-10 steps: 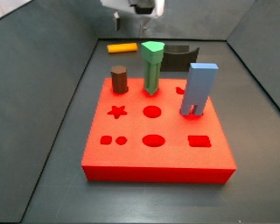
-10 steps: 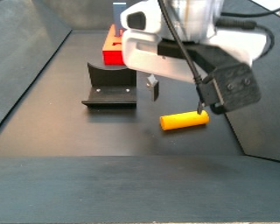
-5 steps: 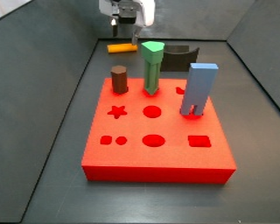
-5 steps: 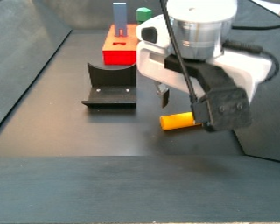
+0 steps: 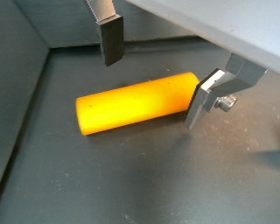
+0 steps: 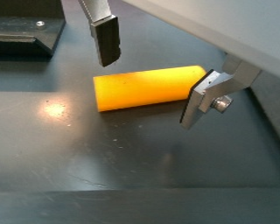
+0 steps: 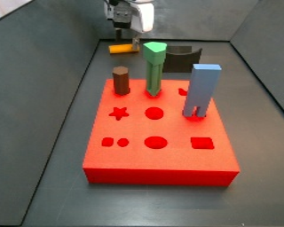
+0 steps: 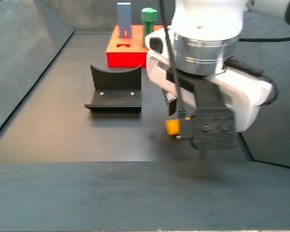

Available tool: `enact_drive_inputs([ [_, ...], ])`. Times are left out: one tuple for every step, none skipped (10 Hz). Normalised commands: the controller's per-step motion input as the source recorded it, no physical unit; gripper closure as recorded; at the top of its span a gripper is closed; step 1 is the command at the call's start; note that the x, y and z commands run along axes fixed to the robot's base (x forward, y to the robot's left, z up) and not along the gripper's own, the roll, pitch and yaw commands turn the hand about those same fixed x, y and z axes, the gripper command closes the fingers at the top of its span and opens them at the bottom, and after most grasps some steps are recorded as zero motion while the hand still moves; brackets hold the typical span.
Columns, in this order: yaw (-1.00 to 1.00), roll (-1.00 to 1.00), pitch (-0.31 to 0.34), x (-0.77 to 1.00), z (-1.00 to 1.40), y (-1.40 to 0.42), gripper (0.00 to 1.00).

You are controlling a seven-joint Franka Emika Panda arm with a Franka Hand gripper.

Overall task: Pick up the oval object. Move up. Place the oval object on the fixture. Regrasp the oval object. Move to above the board. Insert the oval object.
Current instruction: Pick up the oval object.

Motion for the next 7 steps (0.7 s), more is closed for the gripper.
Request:
enact_drive_inputs([
  [-0.48, -0.26, -0.004, 0.17, -0.26, 0.00, 0.00],
  [-0.47, -0.26, -0.019, 0.12, -0.28, 0.00, 0.00],
  [-0.47, -0.26, -0.023, 0.13, -0.25, 0.00, 0.00],
  [-0.41, -0.24, -0.027, 0.16, -0.21, 0.00, 0.00],
  [-0.40, -0.25, -0.033, 0.15, -0.19, 0.00, 0.00],
  [-0.39, -0.26, -0.027, 0.14, -0.16, 0.00, 0.00],
  [-0.38, -0.25, -0.033, 0.12, -0.13, 0.00, 0.00],
])
